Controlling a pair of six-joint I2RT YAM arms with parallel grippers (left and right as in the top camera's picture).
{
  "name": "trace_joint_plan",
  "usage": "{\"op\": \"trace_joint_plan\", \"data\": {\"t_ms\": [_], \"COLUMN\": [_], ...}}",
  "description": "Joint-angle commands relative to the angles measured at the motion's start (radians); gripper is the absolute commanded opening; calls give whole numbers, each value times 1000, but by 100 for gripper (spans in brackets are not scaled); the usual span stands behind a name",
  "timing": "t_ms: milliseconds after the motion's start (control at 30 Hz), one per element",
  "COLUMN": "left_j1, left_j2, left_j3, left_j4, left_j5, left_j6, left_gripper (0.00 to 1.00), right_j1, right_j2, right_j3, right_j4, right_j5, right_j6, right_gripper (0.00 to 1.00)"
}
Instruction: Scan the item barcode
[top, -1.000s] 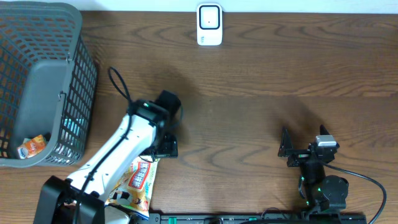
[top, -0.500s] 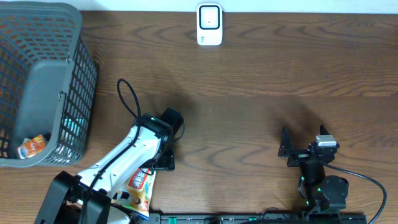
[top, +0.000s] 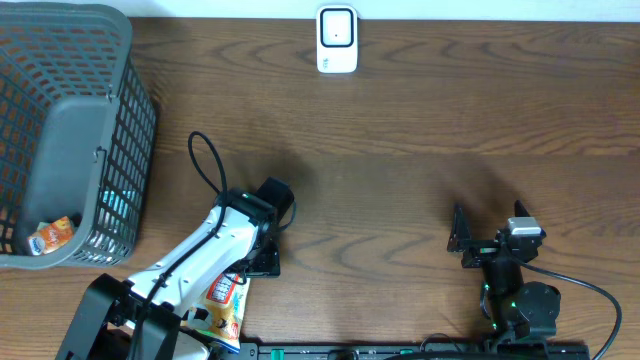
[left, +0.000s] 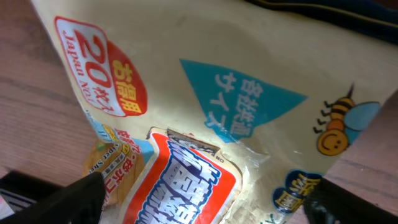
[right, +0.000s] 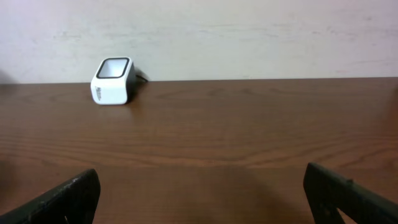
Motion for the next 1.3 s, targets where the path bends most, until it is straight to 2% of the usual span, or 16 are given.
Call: {"op": "trace_joint_plan", "data": {"t_ms": [0, 200, 300, 433, 567, 733, 800, 933, 1100, 1133, 1200, 1267], "left_j1": [-1, -1, -1, -1, 12, 21, 21, 21, 21, 21, 23, 24], "left_j2": [-3, -3, -3, -2, -1, 8, 17, 45, 74, 74, 74, 74], "left_j3": [-2, -2, -9, -26, -40, -51, -56, -56, -56, -54, -39, -14], "left_j4": [6, -1, -4, -2, 0, 35, 64, 116, 233, 269, 285, 286], "left_j5": [39, 178, 165, 79, 80, 172, 225, 296, 442, 491, 532, 542], "left_j6": [-2, -6, -10, -51, -67, -80, -80, -79, -70, -22, 47, 47], "left_gripper": [96, 96, 96, 96, 96, 78, 66, 37, 12, 8, 8, 8], "right_j1": [-11, -11, -11, -11, -11, -11, -11, -11, -11, -11, -11, -11], "right_j2": [-2, -2, -2, -2, -2, -2, -2, -2, -2, -2, -2, -2], "right_j3": [-1, -1, -1, -1, -1, -1, -1, -1, -1, -1, -1, -1], "right_j4": [-4, -4, -4, -4, -4, -4, -4, -4, -4, -4, -4, -4], "right_j5": [3, 3, 3, 3, 3, 3, 3, 3, 3, 3, 3, 3], "right_j6": [10, 10, 10, 10, 10, 10, 10, 10, 10, 10, 10, 10], "right_gripper": [99, 99, 99, 99, 99, 99, 99, 99, 99, 99, 99, 99]}}
